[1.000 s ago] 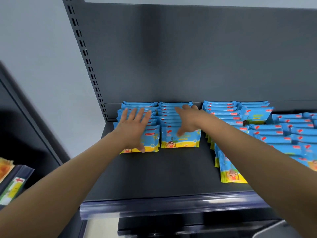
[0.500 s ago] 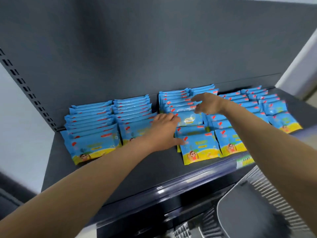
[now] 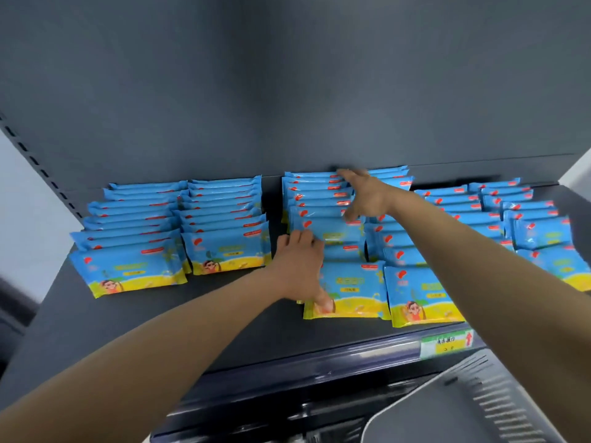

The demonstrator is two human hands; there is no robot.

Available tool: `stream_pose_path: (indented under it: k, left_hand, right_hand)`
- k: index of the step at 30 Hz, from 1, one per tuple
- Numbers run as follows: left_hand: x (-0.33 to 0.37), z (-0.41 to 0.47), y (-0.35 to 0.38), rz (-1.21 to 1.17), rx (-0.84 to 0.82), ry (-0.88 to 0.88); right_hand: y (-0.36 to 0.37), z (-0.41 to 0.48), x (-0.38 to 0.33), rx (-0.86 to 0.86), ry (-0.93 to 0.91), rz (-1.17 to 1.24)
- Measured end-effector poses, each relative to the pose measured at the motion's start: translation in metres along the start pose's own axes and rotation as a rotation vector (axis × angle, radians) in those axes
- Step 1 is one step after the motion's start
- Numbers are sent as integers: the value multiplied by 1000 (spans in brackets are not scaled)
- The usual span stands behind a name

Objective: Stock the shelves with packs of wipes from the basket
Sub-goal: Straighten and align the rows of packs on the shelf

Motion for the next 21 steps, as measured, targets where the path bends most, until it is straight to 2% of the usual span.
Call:
stream_pose_path:
  k: [6,17,21]
  left_hand:
    - [-13,7,-22,75,346,-138]
    - [-19,19,-32,-76,222,-193]
    - [-14,16,-29,-29,212,-232]
  right_hand:
    - [-1,19,-4,-25,-30,-15]
    - [3,47,-6,-107,24,-62]
    - [4,53,-14,-137,17,32]
Point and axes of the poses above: each hand's wrist, its own z-axis towards the middle knuckle, its own y-axis out of the palm, x = y × z, the point moved 5 cm from there along z, towards the middle knuckle, and after that the axes turned 5 degrees about x, right-handed, at the moved point
